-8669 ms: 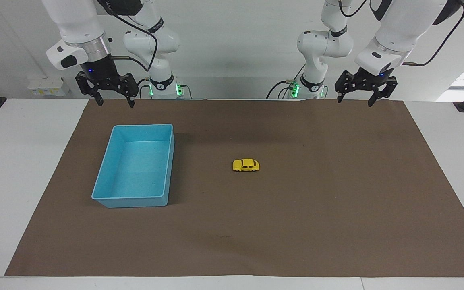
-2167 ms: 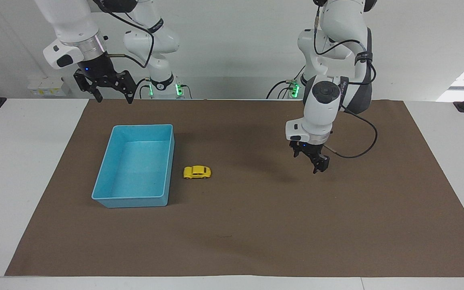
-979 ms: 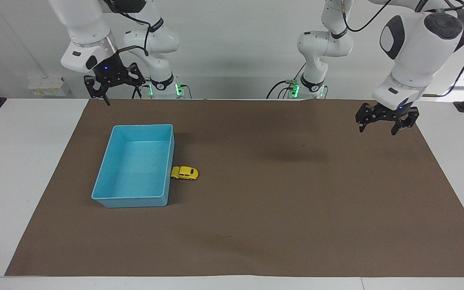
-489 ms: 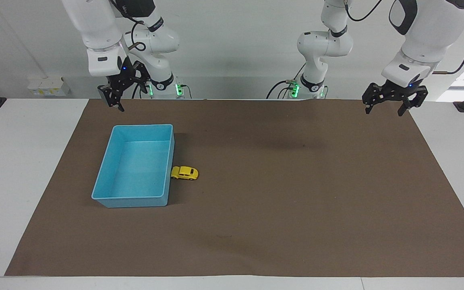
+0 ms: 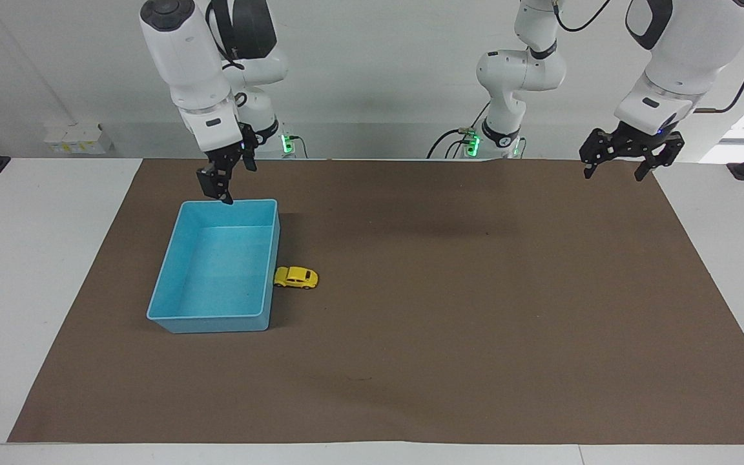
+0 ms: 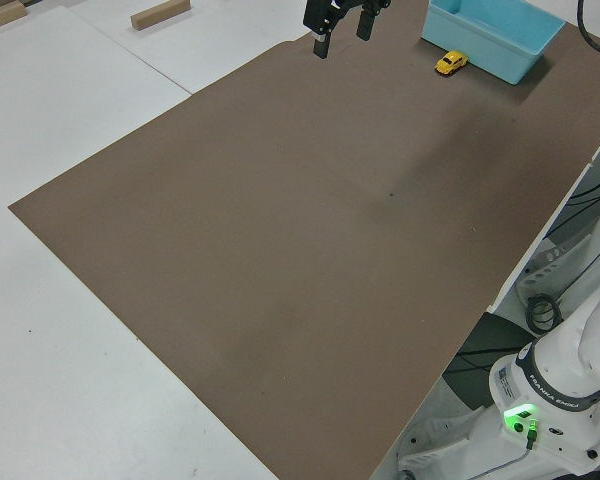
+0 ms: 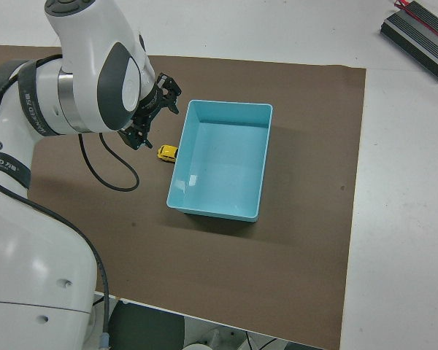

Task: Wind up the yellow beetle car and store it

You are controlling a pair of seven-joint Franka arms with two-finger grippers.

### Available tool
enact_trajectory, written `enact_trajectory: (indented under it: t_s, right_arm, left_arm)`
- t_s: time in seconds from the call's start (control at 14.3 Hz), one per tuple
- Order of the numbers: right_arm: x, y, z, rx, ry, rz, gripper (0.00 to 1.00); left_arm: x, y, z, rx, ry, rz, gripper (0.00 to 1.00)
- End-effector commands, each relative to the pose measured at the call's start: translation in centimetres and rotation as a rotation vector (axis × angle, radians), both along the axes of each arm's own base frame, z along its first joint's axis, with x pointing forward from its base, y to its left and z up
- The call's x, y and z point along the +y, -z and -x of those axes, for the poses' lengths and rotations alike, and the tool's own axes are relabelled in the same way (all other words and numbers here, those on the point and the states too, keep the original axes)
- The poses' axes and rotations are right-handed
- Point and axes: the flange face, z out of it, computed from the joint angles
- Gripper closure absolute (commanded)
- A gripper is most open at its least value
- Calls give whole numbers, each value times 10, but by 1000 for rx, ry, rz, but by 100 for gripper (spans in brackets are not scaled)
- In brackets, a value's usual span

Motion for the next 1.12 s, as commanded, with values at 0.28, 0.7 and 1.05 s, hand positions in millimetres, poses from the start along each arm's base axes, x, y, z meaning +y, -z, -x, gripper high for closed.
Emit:
enact_trajectory:
  t_s: [0.28,0.7,1.05]
  right_arm:
    - [46,88,-32,0,-228,-13,0]
    - [63,131,-35,-14,-292,-2,0]
    - [65,180,-41,-32,-289,1,0]
  left_arm:
    - [23,-14,0,-1,-56,18,0]
    - [23,-11,2,9,-50,17,0]
    - [32,-12,-3,-19,-75,45,0]
